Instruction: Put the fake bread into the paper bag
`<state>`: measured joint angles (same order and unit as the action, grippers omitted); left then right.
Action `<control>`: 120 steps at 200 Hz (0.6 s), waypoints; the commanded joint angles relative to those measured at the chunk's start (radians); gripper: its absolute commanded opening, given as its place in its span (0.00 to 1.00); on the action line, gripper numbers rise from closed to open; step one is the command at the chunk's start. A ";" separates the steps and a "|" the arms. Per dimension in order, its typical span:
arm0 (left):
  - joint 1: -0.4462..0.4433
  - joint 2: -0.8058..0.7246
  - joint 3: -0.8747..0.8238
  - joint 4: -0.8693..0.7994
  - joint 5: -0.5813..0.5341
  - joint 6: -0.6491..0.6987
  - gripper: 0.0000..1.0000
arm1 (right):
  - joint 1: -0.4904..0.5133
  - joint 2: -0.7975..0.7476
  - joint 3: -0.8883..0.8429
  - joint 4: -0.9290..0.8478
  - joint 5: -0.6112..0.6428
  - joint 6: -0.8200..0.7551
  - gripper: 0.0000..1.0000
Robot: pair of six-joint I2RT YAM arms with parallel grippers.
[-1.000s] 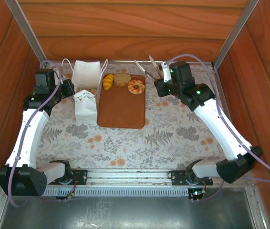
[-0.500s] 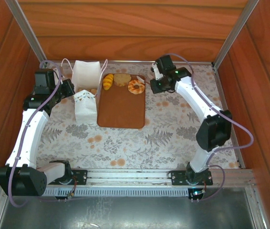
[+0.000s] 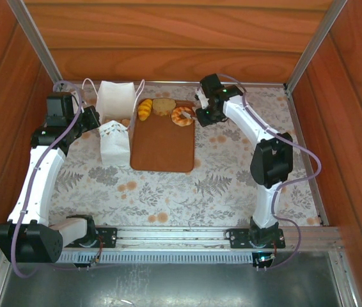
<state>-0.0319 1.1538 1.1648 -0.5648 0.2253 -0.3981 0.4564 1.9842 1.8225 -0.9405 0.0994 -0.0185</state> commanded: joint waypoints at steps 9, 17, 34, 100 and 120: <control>0.006 0.001 -0.009 0.036 0.016 0.007 0.00 | -0.005 0.040 0.059 -0.026 -0.006 -0.038 0.39; 0.006 0.001 -0.009 0.035 0.016 0.007 0.00 | -0.005 0.052 0.068 -0.033 -0.006 -0.042 0.39; 0.006 0.001 -0.010 0.036 0.015 0.007 0.00 | -0.005 0.076 0.090 -0.052 0.000 -0.050 0.38; 0.007 0.001 -0.009 0.036 0.017 0.006 0.00 | 0.001 0.126 0.161 -0.113 0.029 -0.077 0.34; 0.006 -0.002 -0.011 0.036 0.019 0.007 0.00 | 0.011 0.104 0.158 -0.111 0.043 -0.075 0.27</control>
<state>-0.0319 1.1538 1.1614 -0.5606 0.2256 -0.3981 0.4580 2.1029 1.9530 -1.0214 0.1230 -0.0788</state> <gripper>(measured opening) 0.051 0.307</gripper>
